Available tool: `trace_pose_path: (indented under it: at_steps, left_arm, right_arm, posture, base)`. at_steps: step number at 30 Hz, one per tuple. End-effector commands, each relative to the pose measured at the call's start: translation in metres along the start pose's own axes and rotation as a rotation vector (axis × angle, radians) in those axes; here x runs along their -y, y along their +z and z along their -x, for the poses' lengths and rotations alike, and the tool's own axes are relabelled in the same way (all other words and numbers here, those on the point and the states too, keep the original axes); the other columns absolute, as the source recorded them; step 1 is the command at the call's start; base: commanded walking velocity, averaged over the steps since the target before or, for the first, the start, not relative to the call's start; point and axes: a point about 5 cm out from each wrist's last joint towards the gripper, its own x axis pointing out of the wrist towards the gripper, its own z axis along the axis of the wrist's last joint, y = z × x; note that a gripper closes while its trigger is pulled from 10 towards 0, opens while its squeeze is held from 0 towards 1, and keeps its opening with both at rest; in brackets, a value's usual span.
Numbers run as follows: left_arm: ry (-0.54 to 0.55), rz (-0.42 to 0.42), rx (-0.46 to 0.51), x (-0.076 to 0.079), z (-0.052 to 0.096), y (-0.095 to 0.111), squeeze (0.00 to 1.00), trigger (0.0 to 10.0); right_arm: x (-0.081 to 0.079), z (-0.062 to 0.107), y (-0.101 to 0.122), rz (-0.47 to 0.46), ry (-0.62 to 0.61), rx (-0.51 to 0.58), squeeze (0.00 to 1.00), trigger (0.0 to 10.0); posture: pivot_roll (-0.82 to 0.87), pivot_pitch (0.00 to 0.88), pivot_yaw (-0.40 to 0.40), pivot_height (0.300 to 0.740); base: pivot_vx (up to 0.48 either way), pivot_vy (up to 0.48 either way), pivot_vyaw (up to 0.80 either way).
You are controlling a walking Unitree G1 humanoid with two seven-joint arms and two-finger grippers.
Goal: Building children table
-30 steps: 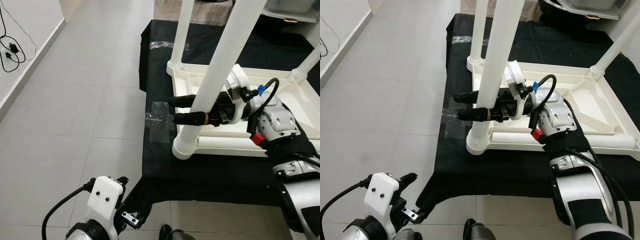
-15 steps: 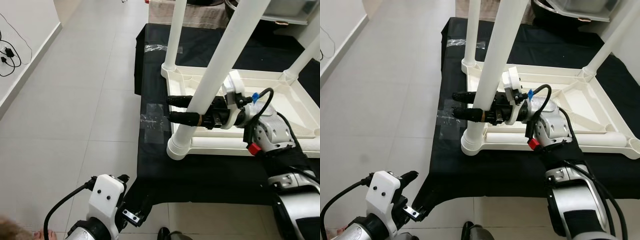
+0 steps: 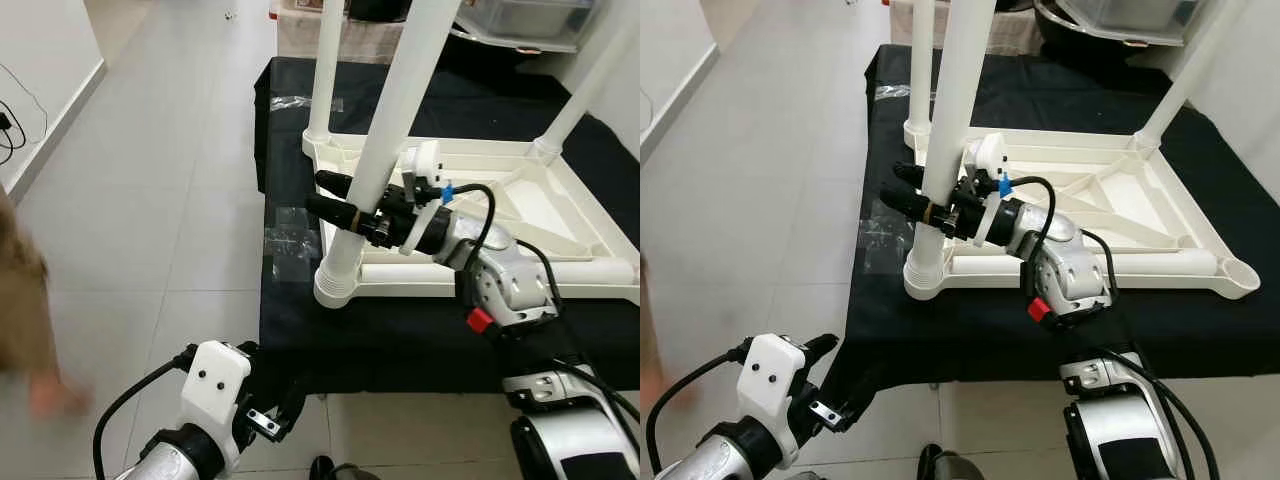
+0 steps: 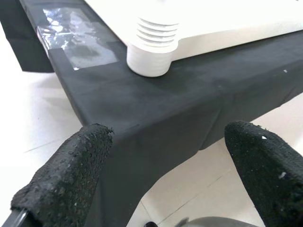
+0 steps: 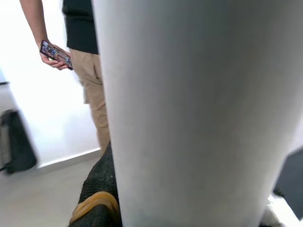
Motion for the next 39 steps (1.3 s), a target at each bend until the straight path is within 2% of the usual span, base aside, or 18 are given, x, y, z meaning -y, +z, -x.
trace_pose_path:
  at_steps: [1, 3, 5, 9, 10, 11, 13, 15, 20, 21, 22, 27, 29, 32, 35, 37, 38, 39]
  left_arm:
    - [0.012, -0.003, -0.016, -0.001, 0.0, -0.004, 0.0, 10.0]
    - [0.017, -0.006, -0.011, -0.002, -0.001, -0.003, 0.0, 10.0]
    - [0.028, -0.013, 0.002, -0.006, -0.003, -0.001, 0.0, 10.0]
    - [0.032, -0.012, 0.006, -0.007, -0.004, -0.001, 0.0, 10.0]
    - [0.032, -0.021, 0.011, -0.008, -0.005, 0.0, 0.0, 10.0]
    - [0.032, -0.021, 0.011, -0.008, -0.005, 0.0, 0.0, 10.0]
    - [0.033, -0.029, 0.015, -0.009, -0.007, 0.001, 0.0, 10.0]
    - [0.036, -0.03, 0.018, -0.01, -0.007, 0.002, 0.0, 10.0]
    - [0.038, -0.039, 0.02, -0.013, -0.007, 0.003, 0.0, 10.0]
    - [0.038, -0.039, 0.02, -0.013, -0.007, 0.003, 0.0, 10.0]
    - [0.039, -0.043, 0.023, -0.014, -0.008, 0.004, 0.0, 10.0]
    - [0.042, -0.051, 0.023, -0.015, -0.007, 0.004, 0.0, 10.0]
    - [0.042, -0.054, 0.023, -0.016, -0.006, 0.004, 0.0, 10.0]
    - [0.042, -0.055, 0.022, -0.016, -0.006, 0.004, 0.0, 10.0]
    - [0.039, -0.055, 0.022, -0.015, -0.007, 0.004, 0.0, 10.0]
    - [0.036, -0.056, 0.022, -0.016, -0.007, 0.004, 0.0, 10.0]
    - [0.034, -0.057, 0.022, -0.016, -0.008, 0.004, 0.0, 10.0]
    - [0.034, -0.057, 0.022, -0.016, -0.008, 0.004, 0.0, 10.0]
  right_arm:
    - [0.002, 0.002, -0.026, -0.079, -0.101, -0.091, 0.0, 10.0]
    - [0.003, 0.001, -0.026, -0.089, -0.153, -0.087, 0.0, 10.0]
    - [0.001, -0.002, -0.024, -0.077, -0.269, -0.091, 0.0, 10.0]
    - [0.002, -0.003, -0.024, -0.074, -0.338, -0.101, 0.0, 10.0]
    - [0.006, -0.005, -0.025, -0.085, -0.497, -0.098, 0.0, 10.0]
    - [0.006, -0.005, -0.025, -0.085, -0.497, -0.098, 0.0, 10.0]
    - [0.009, -0.005, -0.028, -0.123, -0.639, -0.101, 0.0, 10.0]
    - [0.011, -0.005, -0.031, -0.154, -0.696, -0.113, 0.0, 10.0]
    - [0.016, -0.003, -0.032, -0.081, -0.927, -0.124, 0.0, 10.0]
    - [0.016, -0.003, -0.032, -0.081, -0.927, -0.124, 0.0, 10.0]
    - [0.012, -0.009, -0.035, -0.037, -0.982, -0.121, 0.0, 10.0]
    - [0.004, -0.021, -0.038, -0.024, -1.025, -0.13, 0.0, 10.0]
    - [0.001, -0.025, -0.035, 0.061, -1.038, -0.158, 0.0, 10.0]
    - [-0.002, -0.029, -0.033, 0.054, -1.086, -0.148, 0.0, 10.0]
    - [0.0, -0.027, -0.035, 0.105, -1.264, -0.223, 0.0, 10.0]
    - [0.0, -0.026, -0.038, 0.098, -1.336, -0.266, 0.0, 10.0]
    - [-0.001, -0.028, -0.041, 0.015, -1.376, -0.251, 0.0, 10.0]
    - [-0.001, -0.028, -0.041, 0.015, -1.376, -0.251, 0.0, 10.0]
  posture:
    - [0.13, 0.189, -0.119, 0.74]
    - [0.13, 0.189, -0.123, 0.74]
    - [0.12, 0.188, -0.123, 0.74]
    - [0.12, 0.188, -0.12, 0.74]
    - [0.11, 0.188, -0.122, 0.74]
    - [0.11, 0.188, -0.122, 0.74]
    - [0.11, 0.19, -0.123, 0.74]
    - [0.11, 0.19, -0.123, 0.74]
    - [0.12, 0.193, -0.119, 0.74]
    - [0.12, 0.193, -0.119, 0.74]
    - [0.12, 0.195, -0.117, 0.74]
    - [0.13, 0.195, -0.119, 0.74]
    - [0.13, 0.198, -0.118, 0.74]
    - [0.13, 0.201, -0.118, 0.74]
    - [0.13, 0.205, -0.117, 0.74]
    - [0.13, 0.205, -0.117, 0.74]
    - [0.13, 0.205, -0.117, 0.74]
    - [0.13, 0.205, -0.117, 0.74]
  base:
    - [0.0, 0.0, 0.0]
    - [0.0, 0.0, 0.0]
    - [0.0, 0.0, 0.0]
    - [0.0, 0.0, 0.0]
    - [0.0, 0.0, 0.0]
    - [0.0, 0.0, 0.0]
    - [0.0, 0.0, 0.0]
    - [0.0, 0.0, 0.0]
    - [0.0, 0.0, 0.0]
    - [0.0, 0.0, 0.0]
    - [0.0, 0.0, 0.0]
    - [0.0, 0.0, 0.0]
    - [0.0, 0.0, 0.0]
    - [0.0, 0.0, 0.0]
    - [0.0, 0.0, 0.0]
    - [0.0, 0.0, 0.0]
    - [0.0, 0.0, 0.0]
    - [0.0, 0.0, 0.0]
